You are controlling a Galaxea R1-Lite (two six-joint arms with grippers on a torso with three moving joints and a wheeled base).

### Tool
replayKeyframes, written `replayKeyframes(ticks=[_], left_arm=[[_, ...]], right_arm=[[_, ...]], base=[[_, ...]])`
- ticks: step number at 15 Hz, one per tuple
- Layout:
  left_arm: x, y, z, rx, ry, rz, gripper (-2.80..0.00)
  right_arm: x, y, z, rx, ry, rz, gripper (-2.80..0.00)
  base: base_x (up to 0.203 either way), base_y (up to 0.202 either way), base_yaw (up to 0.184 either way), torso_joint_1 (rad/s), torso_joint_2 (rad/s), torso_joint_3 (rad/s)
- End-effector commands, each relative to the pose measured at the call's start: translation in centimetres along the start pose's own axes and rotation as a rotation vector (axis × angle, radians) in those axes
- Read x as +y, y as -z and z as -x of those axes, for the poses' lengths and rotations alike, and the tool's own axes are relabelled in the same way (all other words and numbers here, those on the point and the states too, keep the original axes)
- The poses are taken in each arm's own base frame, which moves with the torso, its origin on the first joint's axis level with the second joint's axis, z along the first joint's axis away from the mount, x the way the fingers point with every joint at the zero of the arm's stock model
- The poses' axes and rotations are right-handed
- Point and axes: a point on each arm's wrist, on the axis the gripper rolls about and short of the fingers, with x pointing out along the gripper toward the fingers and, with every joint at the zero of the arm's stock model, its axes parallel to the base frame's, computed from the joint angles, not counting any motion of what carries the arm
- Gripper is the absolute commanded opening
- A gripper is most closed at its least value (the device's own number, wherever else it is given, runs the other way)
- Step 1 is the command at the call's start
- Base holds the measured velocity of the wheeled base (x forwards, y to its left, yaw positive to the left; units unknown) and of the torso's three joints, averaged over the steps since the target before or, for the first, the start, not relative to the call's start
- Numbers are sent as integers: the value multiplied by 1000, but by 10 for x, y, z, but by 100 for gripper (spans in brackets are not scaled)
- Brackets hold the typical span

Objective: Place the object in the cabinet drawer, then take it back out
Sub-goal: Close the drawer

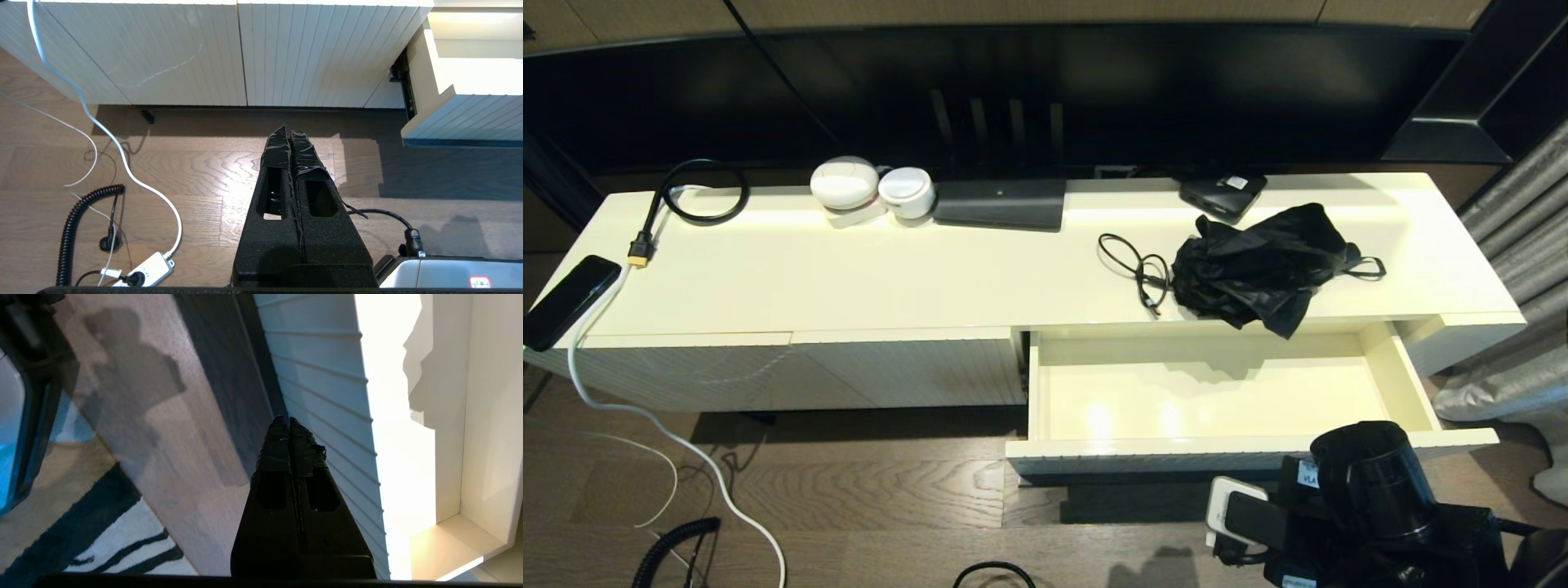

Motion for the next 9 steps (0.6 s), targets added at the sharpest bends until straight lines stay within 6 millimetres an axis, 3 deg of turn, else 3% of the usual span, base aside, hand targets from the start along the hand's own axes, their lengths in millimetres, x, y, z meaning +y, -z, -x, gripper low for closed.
replayKeyframes(ticks=[1, 9], left_arm=[[0, 0, 0, 0, -1, 1, -280], [0, 0, 0, 0, -1, 1, -280]], right_arm=[[5, 1, -12, 15, -3, 7, -280], [-2, -5, -30, -34, 130, -45, -280]], base=[[0, 0, 0, 0, 0, 0], [0, 0, 0, 0, 0, 0]])
